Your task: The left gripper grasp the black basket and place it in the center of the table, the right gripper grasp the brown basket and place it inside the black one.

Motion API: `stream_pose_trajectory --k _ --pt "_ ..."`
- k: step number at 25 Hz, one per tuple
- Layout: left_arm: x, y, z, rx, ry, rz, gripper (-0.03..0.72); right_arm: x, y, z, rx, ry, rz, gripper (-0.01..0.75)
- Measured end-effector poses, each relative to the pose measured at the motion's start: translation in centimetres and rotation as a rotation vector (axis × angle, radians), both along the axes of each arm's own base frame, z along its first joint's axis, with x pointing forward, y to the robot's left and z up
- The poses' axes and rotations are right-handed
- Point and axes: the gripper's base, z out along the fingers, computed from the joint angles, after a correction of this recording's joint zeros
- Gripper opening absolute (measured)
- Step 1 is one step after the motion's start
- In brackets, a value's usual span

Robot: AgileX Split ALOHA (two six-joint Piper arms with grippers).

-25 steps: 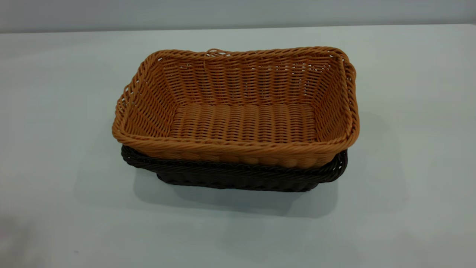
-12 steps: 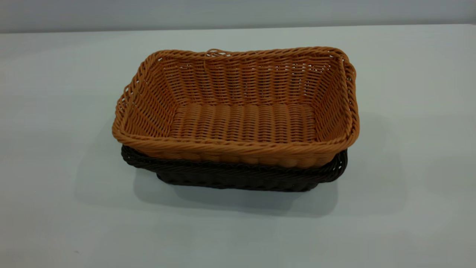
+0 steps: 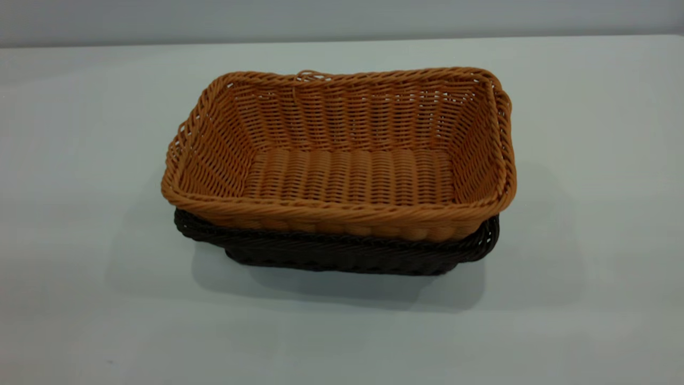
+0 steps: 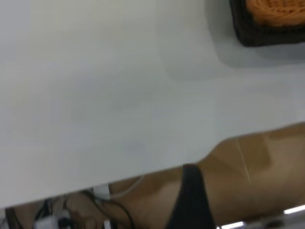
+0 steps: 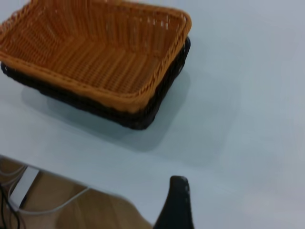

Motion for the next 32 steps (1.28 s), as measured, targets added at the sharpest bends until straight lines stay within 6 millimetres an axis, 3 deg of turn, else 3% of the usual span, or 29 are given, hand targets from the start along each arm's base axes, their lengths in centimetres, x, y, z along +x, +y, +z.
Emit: stream_pose_trajectory --k 25,32 --pt "-1.2 0.1 0.0 -0.010 -0.100 0.007 0.522 -0.4 -0.1 0.0 0.004 -0.025 0.000 0.568" --pt "-2.5 0.8 -0.1 -0.005 -0.195 0.118 0.522 -0.4 -0.1 0.0 0.004 -0.025 0.000 0.565"
